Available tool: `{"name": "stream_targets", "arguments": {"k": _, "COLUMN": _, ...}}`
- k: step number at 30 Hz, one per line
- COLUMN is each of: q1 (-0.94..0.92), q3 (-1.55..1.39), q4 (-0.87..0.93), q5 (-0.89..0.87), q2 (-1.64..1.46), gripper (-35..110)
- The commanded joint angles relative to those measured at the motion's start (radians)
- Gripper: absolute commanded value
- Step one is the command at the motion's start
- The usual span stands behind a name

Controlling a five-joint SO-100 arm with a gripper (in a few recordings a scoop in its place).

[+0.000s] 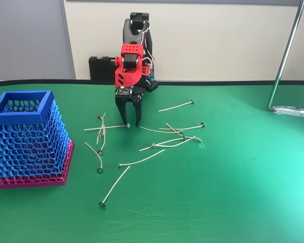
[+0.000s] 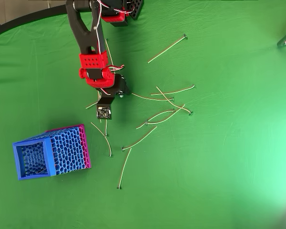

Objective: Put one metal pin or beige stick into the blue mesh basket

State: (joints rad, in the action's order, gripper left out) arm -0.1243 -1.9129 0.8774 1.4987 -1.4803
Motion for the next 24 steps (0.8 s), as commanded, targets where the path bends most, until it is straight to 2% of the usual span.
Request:
{"name": "stream_targets", "arguments": {"k": 1, "q1": 0.003, "q3": 0.003, "q4": -0.029, "q5": -0.002, "q2": -0.006, "gripper": 20}}
{"name": "stream_targets", "arguments": {"k": 17, "q1": 0.005, "q3": -0.014, "q4": -0.038, "q5": 0.009, "q2": 0.000, "gripper": 16}}
{"name": "stream_targets", "arguments": {"k": 22, "q1": 0.008, "q3": -0.014, "q4": -0.038, "q5": 0.008, "q2": 0.000, "gripper": 9}}
{"name": "stream_targets", "arguments": {"k": 24, "q1": 0.008, "q3": -0.017, "q4": -0.040, "q5": 0.008, "q2": -0.002, "gripper": 2}}
